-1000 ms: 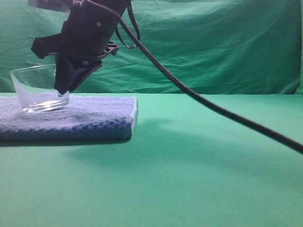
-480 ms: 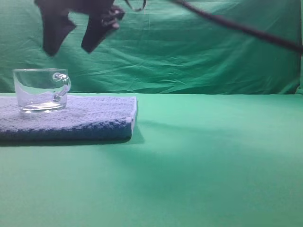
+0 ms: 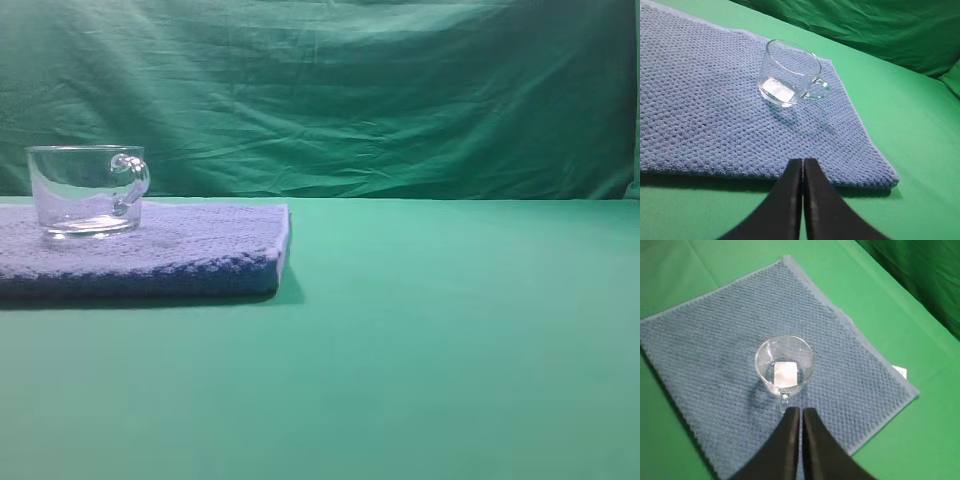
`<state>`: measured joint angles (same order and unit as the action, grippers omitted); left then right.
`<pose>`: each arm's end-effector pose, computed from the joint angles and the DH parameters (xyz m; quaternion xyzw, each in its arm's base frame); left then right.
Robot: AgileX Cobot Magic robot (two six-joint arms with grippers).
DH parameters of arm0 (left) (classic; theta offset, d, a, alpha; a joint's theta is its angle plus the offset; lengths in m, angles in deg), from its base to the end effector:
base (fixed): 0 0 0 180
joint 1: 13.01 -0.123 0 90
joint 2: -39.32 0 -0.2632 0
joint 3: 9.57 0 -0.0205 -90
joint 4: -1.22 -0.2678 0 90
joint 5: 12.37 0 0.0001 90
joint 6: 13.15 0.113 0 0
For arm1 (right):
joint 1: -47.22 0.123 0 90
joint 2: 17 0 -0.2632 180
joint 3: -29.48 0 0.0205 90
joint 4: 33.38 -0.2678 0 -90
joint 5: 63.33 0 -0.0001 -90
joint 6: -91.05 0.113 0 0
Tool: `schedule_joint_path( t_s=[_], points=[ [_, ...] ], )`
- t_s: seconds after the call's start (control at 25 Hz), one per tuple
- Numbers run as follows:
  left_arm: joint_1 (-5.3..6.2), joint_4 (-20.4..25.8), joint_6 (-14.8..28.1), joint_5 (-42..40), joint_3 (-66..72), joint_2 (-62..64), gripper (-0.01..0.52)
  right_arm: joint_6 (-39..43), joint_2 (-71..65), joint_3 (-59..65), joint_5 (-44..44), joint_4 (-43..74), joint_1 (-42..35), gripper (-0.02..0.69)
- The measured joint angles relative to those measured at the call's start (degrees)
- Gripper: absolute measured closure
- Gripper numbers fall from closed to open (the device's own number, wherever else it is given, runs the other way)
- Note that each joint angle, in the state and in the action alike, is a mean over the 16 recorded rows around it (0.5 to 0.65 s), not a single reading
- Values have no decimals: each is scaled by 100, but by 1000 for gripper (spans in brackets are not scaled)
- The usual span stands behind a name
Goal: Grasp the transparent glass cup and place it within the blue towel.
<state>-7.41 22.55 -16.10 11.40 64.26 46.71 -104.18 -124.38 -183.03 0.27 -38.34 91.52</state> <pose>0.1070 -0.0272 0.1918 -0.0709 0.7814 -0.2064 0.5846 0.2848 0.2902 0.3796 -0.4601 0.8130 0.1306 0.3321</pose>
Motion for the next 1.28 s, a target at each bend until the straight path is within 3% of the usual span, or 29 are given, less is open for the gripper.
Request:
schedule_joint_path(
  t_s=[0.36,0.72,0.96,1.28],
  points=[
    [0,0,0,0,0,0,514,596,637,200,460,682,0,665],
    [0,0,0,0,0,0,514,1321,2517,1440,-198,1377,-177,665],
    [0,0,0,0,0,0,514,1644,4061,2999,-1023,1480,-812,665],
    [0,0,0,0,0,0,514,1902,5959,5370,-2248,1442,-2238,665]
  ],
)
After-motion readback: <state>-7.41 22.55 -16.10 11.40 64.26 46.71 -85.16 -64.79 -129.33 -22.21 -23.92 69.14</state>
